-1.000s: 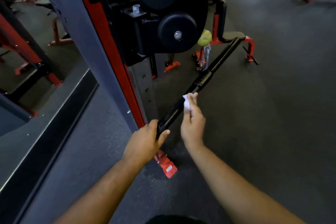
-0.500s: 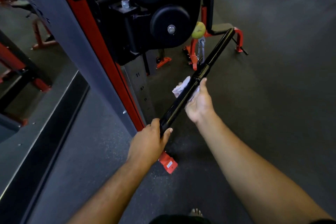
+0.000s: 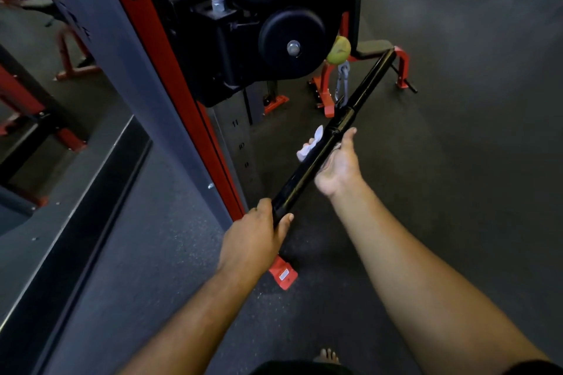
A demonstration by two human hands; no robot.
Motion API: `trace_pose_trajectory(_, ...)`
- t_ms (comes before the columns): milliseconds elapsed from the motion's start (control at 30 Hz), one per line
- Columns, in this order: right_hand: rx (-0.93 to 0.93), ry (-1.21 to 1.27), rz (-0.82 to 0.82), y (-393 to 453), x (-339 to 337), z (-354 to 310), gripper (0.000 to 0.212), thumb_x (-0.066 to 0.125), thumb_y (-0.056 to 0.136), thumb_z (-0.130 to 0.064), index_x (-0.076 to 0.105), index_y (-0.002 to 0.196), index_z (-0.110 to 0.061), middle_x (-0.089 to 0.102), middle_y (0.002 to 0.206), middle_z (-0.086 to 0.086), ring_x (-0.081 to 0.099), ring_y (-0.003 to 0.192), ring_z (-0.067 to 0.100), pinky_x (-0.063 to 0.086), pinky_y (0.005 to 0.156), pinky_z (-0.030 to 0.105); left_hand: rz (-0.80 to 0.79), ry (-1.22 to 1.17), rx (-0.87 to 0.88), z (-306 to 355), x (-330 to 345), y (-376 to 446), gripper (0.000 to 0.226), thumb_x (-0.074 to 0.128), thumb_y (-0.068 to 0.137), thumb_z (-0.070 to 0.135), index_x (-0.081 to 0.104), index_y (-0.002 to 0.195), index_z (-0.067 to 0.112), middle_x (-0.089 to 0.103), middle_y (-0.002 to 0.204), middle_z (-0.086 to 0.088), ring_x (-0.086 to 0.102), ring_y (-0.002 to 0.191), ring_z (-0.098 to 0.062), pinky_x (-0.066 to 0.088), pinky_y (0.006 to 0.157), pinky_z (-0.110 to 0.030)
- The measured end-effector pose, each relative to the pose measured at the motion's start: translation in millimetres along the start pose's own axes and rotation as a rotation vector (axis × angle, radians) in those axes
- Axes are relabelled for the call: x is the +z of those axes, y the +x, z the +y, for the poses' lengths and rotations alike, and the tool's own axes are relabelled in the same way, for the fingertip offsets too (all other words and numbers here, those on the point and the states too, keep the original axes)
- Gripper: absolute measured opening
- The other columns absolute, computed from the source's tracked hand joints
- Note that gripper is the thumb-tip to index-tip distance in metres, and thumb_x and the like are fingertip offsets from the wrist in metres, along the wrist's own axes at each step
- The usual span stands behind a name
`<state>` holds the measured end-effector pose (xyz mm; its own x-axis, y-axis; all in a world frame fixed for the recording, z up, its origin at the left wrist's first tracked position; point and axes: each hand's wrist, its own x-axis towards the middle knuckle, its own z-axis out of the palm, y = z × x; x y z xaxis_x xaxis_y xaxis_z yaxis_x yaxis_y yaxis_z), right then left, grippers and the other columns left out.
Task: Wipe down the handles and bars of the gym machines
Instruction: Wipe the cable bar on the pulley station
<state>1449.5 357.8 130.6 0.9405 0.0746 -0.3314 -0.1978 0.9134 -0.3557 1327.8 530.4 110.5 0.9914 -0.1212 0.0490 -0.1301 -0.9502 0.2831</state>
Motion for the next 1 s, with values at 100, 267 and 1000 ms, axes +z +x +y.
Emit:
trace_pose_trajectory(100, 0.049, -0.089, 0.039, -10.6, -8.2, 17.6, 0.081, 0.031, 0.090, -0.083, 0.072, 0.116, -0.018, 0.051, 0.074, 0.000, 0.048, 0.063, 0.014, 0.041, 0.076, 0.029, 0.010, 0.018, 0.003, -2.8, -0.3, 2.7, 0.041, 0.039, 0.102, 0.064, 0.047, 0.114, 0.025, 0.056, 0.085, 0.006, 0.060, 0.070, -0.017, 0.049, 0.056, -0.035)
trace_pose_trajectory(267, 0.166, -0.186, 0.054, -38.3, -14.7, 49.5, 0.087, 0.029, 0.088, -0.084, 0.071, 0.116, -0.013, 0.057, 0.079, 0.004, 0.059, 0.071, 0.020, 0.052, 0.082, 0.035, -0.008, 0.039, -0.013, -4.4, -4.7, 3.7, 0.041, 0.040, 0.101, 0.063, 0.047, 0.112, 0.024, 0.052, 0.086, 0.007, 0.058, 0.069, -0.020, 0.041, 0.055, -0.034)
trace_pose_trajectory(1000, 0.021, -0.075, 0.173, -10.5, 2.3, 15.5, 0.084, 0.033, 0.084, -0.089, 0.067, 0.109, -0.016, 0.042, 0.073, 0.000, 0.045, 0.061, 0.017, 0.039, 0.071, 0.029, -0.022, -0.172, 0.042, -22.4, -14.1, -8.3, 0.056, 0.029, 0.101, 0.065, 0.042, 0.141, 0.028, 0.065, 0.122, 0.000, 0.065, 0.100, -0.022, 0.057, 0.077, -0.042)
